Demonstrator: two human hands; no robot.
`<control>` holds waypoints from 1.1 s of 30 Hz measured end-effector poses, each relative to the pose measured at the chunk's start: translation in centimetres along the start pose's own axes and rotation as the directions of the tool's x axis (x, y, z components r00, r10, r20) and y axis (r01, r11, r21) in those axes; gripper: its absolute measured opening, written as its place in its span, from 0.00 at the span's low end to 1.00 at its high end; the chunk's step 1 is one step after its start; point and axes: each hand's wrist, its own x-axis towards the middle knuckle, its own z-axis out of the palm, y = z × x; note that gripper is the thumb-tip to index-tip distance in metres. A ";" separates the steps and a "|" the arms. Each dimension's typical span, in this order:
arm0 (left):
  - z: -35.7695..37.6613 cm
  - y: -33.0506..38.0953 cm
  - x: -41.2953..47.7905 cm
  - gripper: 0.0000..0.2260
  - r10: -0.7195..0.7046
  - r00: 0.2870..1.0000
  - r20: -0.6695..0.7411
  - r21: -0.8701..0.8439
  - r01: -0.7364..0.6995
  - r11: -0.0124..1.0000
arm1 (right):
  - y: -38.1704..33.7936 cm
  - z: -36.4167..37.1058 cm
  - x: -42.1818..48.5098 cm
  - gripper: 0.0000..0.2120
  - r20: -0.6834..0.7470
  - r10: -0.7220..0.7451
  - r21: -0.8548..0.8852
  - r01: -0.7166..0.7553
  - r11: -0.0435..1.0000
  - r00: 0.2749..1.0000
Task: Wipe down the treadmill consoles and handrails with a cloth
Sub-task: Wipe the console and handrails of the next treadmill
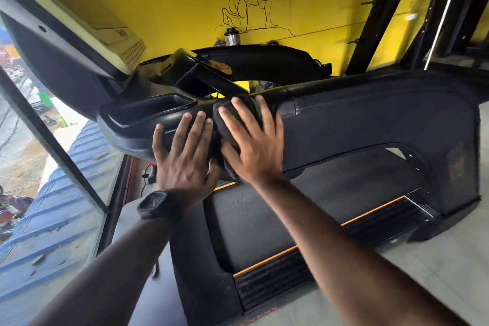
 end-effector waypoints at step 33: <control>0.3 2.6 2.0 0.32 0.004 0.997 0.080 0.048 -0.008 0.999 | 1.4 1.0 -2.3 0.27 -0.151 0.703 0.231 -0.666 0.709 0.695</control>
